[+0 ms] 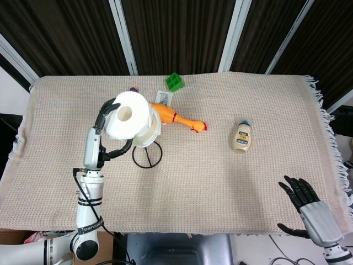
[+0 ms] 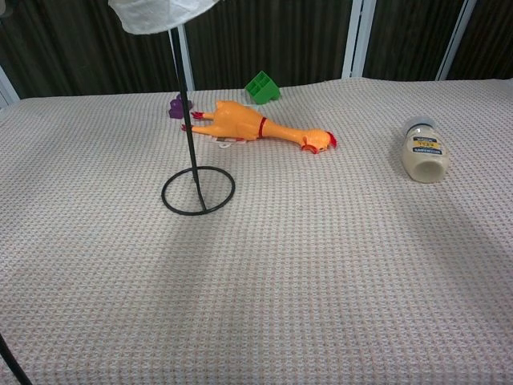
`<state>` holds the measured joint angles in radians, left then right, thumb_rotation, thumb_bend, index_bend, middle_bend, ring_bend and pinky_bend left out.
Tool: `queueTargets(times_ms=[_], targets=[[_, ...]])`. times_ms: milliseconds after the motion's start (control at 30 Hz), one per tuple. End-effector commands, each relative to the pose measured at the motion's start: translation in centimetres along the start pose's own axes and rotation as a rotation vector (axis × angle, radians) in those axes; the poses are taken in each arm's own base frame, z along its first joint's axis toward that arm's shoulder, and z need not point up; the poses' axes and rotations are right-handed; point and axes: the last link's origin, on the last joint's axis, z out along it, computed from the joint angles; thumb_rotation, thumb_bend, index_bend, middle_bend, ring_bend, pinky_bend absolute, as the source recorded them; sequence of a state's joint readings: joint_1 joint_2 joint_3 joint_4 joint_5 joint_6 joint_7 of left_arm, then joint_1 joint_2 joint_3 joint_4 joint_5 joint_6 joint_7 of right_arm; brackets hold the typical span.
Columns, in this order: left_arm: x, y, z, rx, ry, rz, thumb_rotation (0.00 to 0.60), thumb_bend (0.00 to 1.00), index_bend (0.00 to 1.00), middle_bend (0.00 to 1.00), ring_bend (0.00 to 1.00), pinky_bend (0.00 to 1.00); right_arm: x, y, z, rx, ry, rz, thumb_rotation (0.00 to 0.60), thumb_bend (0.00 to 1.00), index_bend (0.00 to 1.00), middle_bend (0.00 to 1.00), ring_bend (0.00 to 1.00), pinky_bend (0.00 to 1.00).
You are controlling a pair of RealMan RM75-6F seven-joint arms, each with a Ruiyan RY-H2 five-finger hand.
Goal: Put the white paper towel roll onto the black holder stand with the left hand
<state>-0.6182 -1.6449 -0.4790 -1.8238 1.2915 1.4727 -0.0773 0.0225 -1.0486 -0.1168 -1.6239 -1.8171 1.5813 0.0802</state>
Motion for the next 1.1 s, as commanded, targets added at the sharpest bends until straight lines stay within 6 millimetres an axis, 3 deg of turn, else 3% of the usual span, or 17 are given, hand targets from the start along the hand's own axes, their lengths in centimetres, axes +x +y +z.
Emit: queueTargets(times_ms=[33,733,833,900,967,1000,1033,1100], targets=[[-0.2,-0.1,-0.1,0.000,-0.008,0.010,0.600,0.74,0.71,0.84,0.78,1.00,0.0,0.0,0.0,-0.002,0.001,0.001,0.600,0.06,0.00,0.00,0.00,0.00],[-1.1,-2.0,0.4,0.029,-0.019,0.059,0.600,0.74,0.71,0.84,0.78,1.00,0.3,0.2,-0.1,-0.008,0.009,0.008,0.600,0.05,0.00,0.00,0.00,0.00],[-1.2,-2.1,0.2,0.039,-0.028,0.049,0.600,0.69,0.66,0.79,0.74,0.98,0.3,0.2,-0.1,-0.007,0.009,0.007,0.600,0.05,0.00,0.00,0.00,0.00],[-1.3,-2.2,0.0,0.054,-0.076,0.040,0.600,0.58,0.47,0.62,0.60,0.85,0.3,0.2,-0.1,-0.007,0.008,0.006,0.600,0.05,0.00,0.00,0.00,0.00],[-1.3,-2.4,-0.1,0.075,-0.126,0.042,0.600,0.49,0.19,0.38,0.36,0.60,0.3,0.2,-0.1,-0.007,0.007,0.006,0.600,0.05,0.00,0.00,0.00,0.00],[-1.2,-2.5,-0.1,0.083,-0.143,0.057,0.600,0.46,0.08,0.25,0.22,0.43,0.3,0.2,-0.1,-0.006,0.006,0.006,0.600,0.05,0.00,0.00,0.00,0.00],[-1.0,-2.5,-0.1,0.087,-0.152,0.078,0.600,0.44,0.02,0.15,0.10,0.27,0.3,0.2,-0.1,-0.005,0.006,0.006,0.600,0.05,0.00,0.00,0.00,0.00],[-1.0,-2.7,0.0,0.091,-0.158,0.103,0.600,0.42,0.00,0.04,0.01,0.12,0.3,0.1,-0.1,-0.004,0.005,0.006,0.600,0.06,0.00,0.00,0.00,0.00]])
